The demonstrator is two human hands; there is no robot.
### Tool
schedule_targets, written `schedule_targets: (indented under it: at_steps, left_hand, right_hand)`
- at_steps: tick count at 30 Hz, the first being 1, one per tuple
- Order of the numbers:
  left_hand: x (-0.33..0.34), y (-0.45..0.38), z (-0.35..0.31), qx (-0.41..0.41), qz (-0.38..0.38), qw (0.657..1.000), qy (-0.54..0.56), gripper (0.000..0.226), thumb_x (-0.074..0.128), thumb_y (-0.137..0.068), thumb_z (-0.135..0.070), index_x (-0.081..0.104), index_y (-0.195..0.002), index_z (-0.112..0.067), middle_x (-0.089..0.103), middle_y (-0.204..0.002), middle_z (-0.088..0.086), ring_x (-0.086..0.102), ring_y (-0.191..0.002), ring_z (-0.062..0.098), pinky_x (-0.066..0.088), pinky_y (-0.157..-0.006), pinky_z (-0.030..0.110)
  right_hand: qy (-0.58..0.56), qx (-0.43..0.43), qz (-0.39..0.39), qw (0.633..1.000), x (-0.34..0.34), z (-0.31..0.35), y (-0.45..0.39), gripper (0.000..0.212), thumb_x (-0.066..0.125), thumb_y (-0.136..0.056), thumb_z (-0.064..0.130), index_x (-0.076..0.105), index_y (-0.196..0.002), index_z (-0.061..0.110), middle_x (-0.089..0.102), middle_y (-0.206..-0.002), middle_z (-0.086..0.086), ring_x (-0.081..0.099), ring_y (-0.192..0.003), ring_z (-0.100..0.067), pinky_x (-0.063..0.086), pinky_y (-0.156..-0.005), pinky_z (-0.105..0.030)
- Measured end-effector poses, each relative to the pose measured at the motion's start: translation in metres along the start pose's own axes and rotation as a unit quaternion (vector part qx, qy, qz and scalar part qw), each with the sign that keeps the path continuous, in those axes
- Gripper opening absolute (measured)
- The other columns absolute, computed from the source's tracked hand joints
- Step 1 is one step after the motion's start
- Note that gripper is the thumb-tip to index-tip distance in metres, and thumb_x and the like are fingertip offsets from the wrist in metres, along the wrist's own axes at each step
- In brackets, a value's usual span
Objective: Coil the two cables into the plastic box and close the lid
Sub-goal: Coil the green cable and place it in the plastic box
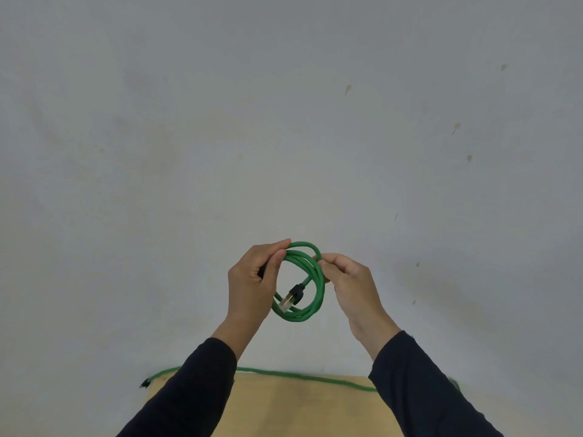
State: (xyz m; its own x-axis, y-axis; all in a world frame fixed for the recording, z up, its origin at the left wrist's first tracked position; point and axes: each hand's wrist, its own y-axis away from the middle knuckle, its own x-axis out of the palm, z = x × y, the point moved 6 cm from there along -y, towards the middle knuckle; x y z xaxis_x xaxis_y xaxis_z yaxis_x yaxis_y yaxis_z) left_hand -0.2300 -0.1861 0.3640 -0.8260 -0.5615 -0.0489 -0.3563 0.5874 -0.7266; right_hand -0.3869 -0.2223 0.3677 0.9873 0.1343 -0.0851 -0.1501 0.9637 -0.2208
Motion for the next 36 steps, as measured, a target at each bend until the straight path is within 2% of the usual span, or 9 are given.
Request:
schedule_targets:
  at_steps: [5,7,9,10,14,16,24,32,36]
  left_hand:
    - [-0.003,-0.001,0.007,-0.038,-0.044,0.998,-0.001,0.027,0.057,-0.091,-0.012,0.065,-0.097,-0.037,0.066,-0.088,-0.017,0.059,-0.075,-0.007,0.045,-0.071,0.008]
    - [-0.002,-0.001,0.004,-0.044,-0.058,0.997,-0.002,0.024,0.056,-0.091,-0.013,0.066,-0.099,-0.033,0.065,-0.092,-0.018,0.060,-0.084,-0.010,0.043,-0.075,0.005]
    - [0.000,-0.002,0.003,-0.059,-0.065,0.996,0.010,0.023,0.055,-0.092,-0.014,0.066,-0.101,-0.032,0.065,-0.094,-0.019,0.060,-0.088,-0.010,0.044,-0.078,0.006]
    - [0.001,-0.001,0.003,-0.069,-0.067,0.995,0.018,0.023,0.055,-0.092,-0.015,0.066,-0.101,-0.033,0.065,-0.092,-0.019,0.060,-0.084,-0.007,0.045,-0.077,0.009]
    - [0.004,0.007,0.012,-0.114,-0.069,0.990,0.047,0.023,0.052,-0.093,-0.020,0.067,-0.103,-0.034,0.065,-0.084,-0.008,0.055,-0.067,0.004,0.048,-0.065,0.020]
    - [0.003,0.013,0.018,-0.129,-0.065,0.988,0.052,0.022,0.051,-0.094,-0.021,0.066,-0.104,-0.033,0.063,-0.081,-0.005,0.053,-0.060,0.002,0.046,-0.061,0.016]
    - [0.006,0.060,0.043,-0.201,0.032,0.978,0.046,0.024,0.052,-0.094,-0.023,0.065,-0.113,-0.026,0.060,-0.081,-0.001,0.054,-0.057,-0.004,0.042,-0.060,0.007]
    - [0.008,0.189,0.069,-0.297,0.149,0.943,-0.014,0.026,0.052,-0.094,-0.022,0.062,-0.118,-0.020,0.067,-0.087,0.004,0.059,-0.058,-0.011,0.042,-0.058,0.002]
    - [0.004,0.260,0.073,-0.342,0.190,0.919,-0.055,0.027,0.052,-0.094,-0.020,0.062,-0.119,-0.020,0.070,-0.095,0.004,0.065,-0.070,0.001,0.049,-0.066,0.008]
  right_hand:
    - [-0.010,-0.022,0.035,0.999,0.013,-0.004,0.013,0.030,0.042,-0.095,0.023,0.069,-0.085,0.015,0.069,-0.072,0.004,0.053,-0.066,-0.003,0.037,-0.064,-0.017]
    - [0.029,-0.071,0.006,0.997,0.018,-0.005,0.017,0.026,0.039,-0.096,0.036,0.063,-0.101,0.027,0.062,-0.074,0.010,0.051,-0.068,-0.003,0.039,-0.066,-0.013]
    - [0.090,-0.128,-0.040,0.987,0.021,-0.005,0.017,0.033,0.040,-0.096,0.034,0.045,-0.128,0.036,0.056,-0.075,0.010,0.048,-0.063,-0.002,0.039,-0.063,-0.012]
    - [0.113,-0.152,-0.072,0.979,0.022,-0.005,0.016,0.034,0.039,-0.097,0.030,0.044,-0.130,0.035,0.055,-0.075,0.008,0.047,-0.061,-0.003,0.040,-0.064,-0.015]
    - [0.128,-0.169,-0.154,0.965,0.030,-0.008,0.010,0.029,0.032,-0.098,0.029,0.054,-0.117,0.028,0.062,-0.089,-0.006,0.060,-0.079,-0.021,0.052,-0.075,-0.040]
    - [0.129,-0.164,-0.157,0.965,0.033,-0.014,0.010,0.029,0.031,-0.097,0.031,0.054,-0.114,0.029,0.063,-0.091,-0.006,0.061,-0.082,-0.024,0.053,-0.076,-0.041]
    - [0.099,-0.066,-0.169,0.978,0.024,-0.052,0.045,0.027,0.033,-0.099,0.021,0.058,-0.107,0.021,0.057,-0.069,0.005,0.053,-0.053,0.001,0.040,-0.050,-0.008]
    - [0.151,0.085,-0.152,0.973,-0.003,-0.150,0.131,0.026,0.035,-0.097,0.021,0.060,-0.092,0.014,0.050,-0.063,0.006,0.048,-0.052,-0.003,0.038,-0.053,-0.020]
    - [0.164,0.158,-0.110,0.967,-0.015,-0.202,0.184,0.028,0.036,-0.097,0.021,0.060,-0.088,0.010,0.047,-0.062,0.003,0.045,-0.059,-0.016,0.034,-0.056,-0.029]
